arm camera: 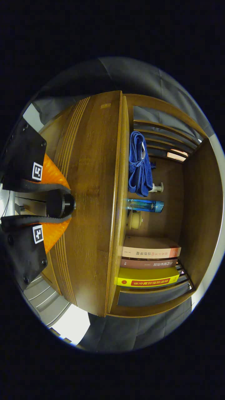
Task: Pull open the drawer, take out the items inside it, and place them on the countertop above the cabinet.
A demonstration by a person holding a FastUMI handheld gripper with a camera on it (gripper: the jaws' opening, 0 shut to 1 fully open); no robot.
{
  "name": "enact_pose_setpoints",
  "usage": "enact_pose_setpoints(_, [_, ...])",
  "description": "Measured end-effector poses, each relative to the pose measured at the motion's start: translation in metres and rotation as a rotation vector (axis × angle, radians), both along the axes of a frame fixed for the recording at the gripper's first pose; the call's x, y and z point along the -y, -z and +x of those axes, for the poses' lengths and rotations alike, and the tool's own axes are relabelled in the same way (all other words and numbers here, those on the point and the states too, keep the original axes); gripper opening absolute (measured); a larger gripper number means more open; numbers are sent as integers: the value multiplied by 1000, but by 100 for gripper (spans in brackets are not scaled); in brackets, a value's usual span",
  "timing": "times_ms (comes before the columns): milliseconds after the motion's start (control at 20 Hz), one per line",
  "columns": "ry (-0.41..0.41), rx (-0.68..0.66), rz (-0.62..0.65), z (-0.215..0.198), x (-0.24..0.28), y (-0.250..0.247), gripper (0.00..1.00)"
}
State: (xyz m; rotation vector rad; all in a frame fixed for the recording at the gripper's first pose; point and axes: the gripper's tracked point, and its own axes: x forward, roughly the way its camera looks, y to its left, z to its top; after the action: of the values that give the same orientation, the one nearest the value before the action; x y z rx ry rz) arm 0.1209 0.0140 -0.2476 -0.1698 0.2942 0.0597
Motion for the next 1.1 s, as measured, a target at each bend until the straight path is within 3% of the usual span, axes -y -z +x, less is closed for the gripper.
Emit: enact_pose_setpoints(1100, [11, -39, 54, -103, 2, -26, 37])
